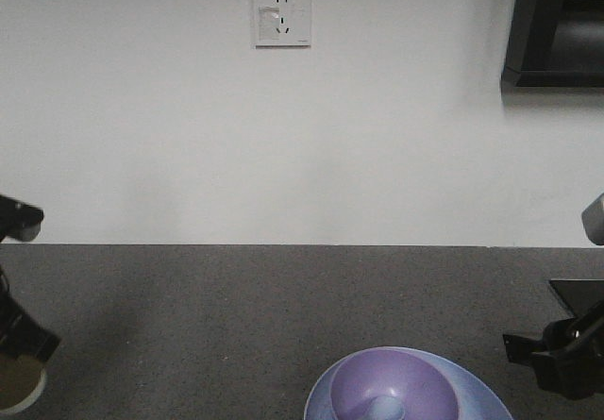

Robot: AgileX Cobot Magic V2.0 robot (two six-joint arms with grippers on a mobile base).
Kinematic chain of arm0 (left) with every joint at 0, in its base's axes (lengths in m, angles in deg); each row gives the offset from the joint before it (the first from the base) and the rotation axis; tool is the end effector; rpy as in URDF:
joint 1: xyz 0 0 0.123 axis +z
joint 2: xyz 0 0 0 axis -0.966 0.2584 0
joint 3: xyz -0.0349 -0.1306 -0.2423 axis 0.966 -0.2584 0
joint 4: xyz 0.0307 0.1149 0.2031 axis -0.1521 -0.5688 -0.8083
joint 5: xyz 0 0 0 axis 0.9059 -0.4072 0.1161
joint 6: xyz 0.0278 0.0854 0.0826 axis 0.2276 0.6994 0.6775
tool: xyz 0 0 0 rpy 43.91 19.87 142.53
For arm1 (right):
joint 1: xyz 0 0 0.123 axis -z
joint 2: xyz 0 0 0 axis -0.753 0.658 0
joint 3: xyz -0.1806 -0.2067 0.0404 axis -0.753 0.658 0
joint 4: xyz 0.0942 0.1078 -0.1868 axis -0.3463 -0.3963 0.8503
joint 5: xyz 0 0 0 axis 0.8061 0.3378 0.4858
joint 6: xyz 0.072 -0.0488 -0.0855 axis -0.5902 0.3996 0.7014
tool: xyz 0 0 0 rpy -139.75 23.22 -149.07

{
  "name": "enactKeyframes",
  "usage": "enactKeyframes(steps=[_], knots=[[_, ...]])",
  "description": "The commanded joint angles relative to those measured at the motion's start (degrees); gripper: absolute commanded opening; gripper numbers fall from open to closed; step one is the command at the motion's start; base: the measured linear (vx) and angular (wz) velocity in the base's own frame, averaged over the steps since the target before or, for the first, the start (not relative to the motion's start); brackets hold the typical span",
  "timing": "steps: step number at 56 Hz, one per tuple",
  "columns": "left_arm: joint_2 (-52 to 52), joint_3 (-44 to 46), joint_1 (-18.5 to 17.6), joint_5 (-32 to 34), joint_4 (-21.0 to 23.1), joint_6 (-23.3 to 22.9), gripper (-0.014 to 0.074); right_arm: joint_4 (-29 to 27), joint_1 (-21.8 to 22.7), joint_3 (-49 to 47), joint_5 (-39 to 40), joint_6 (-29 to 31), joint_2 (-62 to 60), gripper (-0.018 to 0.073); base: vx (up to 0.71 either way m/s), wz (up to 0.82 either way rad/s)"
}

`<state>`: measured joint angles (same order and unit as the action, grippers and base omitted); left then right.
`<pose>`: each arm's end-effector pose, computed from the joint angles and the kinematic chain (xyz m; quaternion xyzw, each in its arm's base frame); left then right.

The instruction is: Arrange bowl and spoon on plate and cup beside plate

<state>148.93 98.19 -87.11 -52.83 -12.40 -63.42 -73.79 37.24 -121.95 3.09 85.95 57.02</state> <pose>0.2763 -0.0571 0.3299 0.1717 0.9530 0.0002 0.2497 0.2011 0.0515 0.3475 -0.1162 0.8985 0.0761 0.4164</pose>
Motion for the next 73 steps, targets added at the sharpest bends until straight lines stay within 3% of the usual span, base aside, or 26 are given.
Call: enactKeyframes(steps=[1, 6, 23, 42, 50, 64, 73], knots=[[-1.5, 6.7, -2.0, 2.2, 8.1, 3.9, -0.0001, -0.1, 0.0, -1.7, 3.6, 0.1, -0.8, 0.0546, 0.00, 0.00], [-0.4, 10.0, -5.1, 2.2, 9.7, 4.3, 0.0000, -0.1, 0.0, -1.7, 3.6, 0.1, -0.8, 0.0546, 0.00, 0.00], [8.5, 18.2, -17.5, -1.2, 9.3, 0.9, 0.0000, 0.1, 0.0, -1.7, 3.7, 0.1, -0.8, 0.0546, 0.00, 0.00], [18.2, 21.9, -27.2, -3.3, 2.5, -2.8, 0.0000, 0.2, 0.0, -1.7, 3.3, 0.1, -0.8, 0.0546, 0.00, 0.00], [20.4, 23.5, -29.4, -3.7, 1.6, -2.9, 0.0000, 0.6, 0.0, -1.7, 2.9, 0.1, -0.8, 0.0546, 0.00, 0.00], [22.2, 24.1, -30.1, -4.5, 0.5, -2.9, 0.0006, 0.6, 0.0, -1.7, 2.4, 0.2, -0.8, 0.0546, 0.00, 0.00], [22.4, 24.1, -30.2, -4.4, 0.5, -2.7, 0.0063, 0.6, 0.0, -1.7, 2.3, 0.2, -0.8, 0.0546, 0.00, 0.00]])
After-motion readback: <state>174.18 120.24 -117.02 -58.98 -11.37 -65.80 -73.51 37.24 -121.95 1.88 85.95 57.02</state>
